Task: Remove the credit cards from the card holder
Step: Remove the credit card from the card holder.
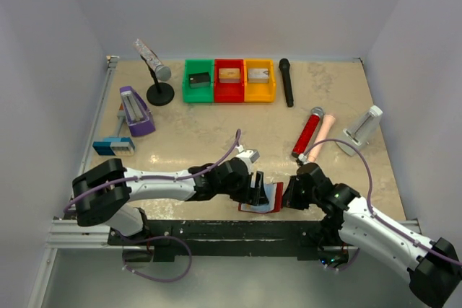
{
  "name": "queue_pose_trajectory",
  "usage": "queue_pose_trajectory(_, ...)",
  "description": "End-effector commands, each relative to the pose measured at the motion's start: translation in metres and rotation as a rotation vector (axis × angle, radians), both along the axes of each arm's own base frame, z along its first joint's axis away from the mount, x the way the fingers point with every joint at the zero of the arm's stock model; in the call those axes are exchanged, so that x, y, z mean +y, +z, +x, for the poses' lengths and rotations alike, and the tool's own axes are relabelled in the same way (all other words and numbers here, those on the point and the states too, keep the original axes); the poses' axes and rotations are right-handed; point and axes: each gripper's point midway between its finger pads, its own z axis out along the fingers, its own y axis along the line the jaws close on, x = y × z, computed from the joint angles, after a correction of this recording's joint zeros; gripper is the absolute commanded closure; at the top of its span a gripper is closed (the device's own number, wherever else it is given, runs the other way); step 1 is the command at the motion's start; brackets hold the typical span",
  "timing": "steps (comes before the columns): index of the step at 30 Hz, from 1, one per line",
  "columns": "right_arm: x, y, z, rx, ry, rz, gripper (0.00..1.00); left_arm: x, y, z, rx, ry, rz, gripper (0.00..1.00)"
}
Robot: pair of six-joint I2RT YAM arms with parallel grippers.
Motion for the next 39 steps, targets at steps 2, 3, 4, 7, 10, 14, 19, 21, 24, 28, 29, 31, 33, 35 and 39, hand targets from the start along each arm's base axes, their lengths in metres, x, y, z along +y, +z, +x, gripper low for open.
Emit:
queue_pose_trajectory(2,0.004,0.004,0.003,-0.011,0.0,0.02,1.0,-0.032,0.04,0.005,-0.064,-0.067,-0.125,0.26)
queue_pose_trajectory(3,0.004,0.004,0.002,-0.009,-0.002,0.021,1.0,-0.034,0.043,0.005,-0.068,-0.07,-0.13,0.26)
queue_pose_trajectory(4,0.003,0.003,0.002,-0.006,-0.003,0.02,1.0,-0.036,0.045,0.005,-0.068,-0.076,-0.134,0.26)
queue_pose_trajectory(7,0.003,0.003,0.002,-0.004,-0.008,0.023,1.0,-0.042,0.043,0.003,-0.063,-0.097,-0.129,0.26)
queue_pose_trajectory(10,0.003,0.004,0.001,-0.003,-0.01,0.023,1.0,-0.046,0.041,0.001,-0.057,-0.115,-0.123,0.26)
queue_pose_trajectory(14,0.001,0.004,0.0,0.0,-0.016,0.02,1.0,-0.053,0.038,-0.002,-0.048,-0.135,-0.114,0.26)
queue_pose_trajectory(19,-0.003,0.005,-0.003,0.006,-0.032,0.009,1.0,-0.056,0.034,-0.003,-0.041,-0.15,-0.102,0.26)
queue_pose_trajectory(21,-0.005,0.007,-0.004,0.008,-0.035,0.008,1.0,-0.057,0.032,-0.003,-0.04,-0.152,-0.1,0.26)
queue_pose_trajectory(24,-0.009,0.012,-0.004,-0.007,-0.041,-0.003,0.87,-0.055,0.041,0.001,-0.067,-0.13,-0.113,0.26)
queue_pose_trajectory(28,-0.012,0.026,-0.001,-0.042,-0.055,-0.002,0.63,-0.042,0.064,0.01,-0.13,-0.084,-0.139,0.26)
queue_pose_trajectory(29,-0.013,0.031,0.0,-0.053,-0.056,0.0,0.6,-0.037,0.065,0.013,-0.136,-0.07,-0.133,0.26)
queue_pose_trajectory(31,-0.014,0.042,0.001,-0.07,-0.055,0.0,0.55,-0.026,0.073,0.018,-0.151,-0.038,-0.144,0.26)
queue_pose_trajectory(33,-0.017,0.054,0.003,-0.094,-0.053,-0.007,0.52,-0.012,0.074,0.024,-0.157,0.011,-0.152,0.26)
queue_pose_trajectory(35,-0.019,0.067,0.003,-0.118,-0.049,-0.01,0.5,0.003,0.078,0.028,-0.163,0.053,-0.172,0.26)
queue_pose_trajectory(39,-0.014,0.092,0.007,-0.176,-0.014,0.025,0.55,0.026,0.068,0.035,-0.171,0.129,-0.165,0.26)
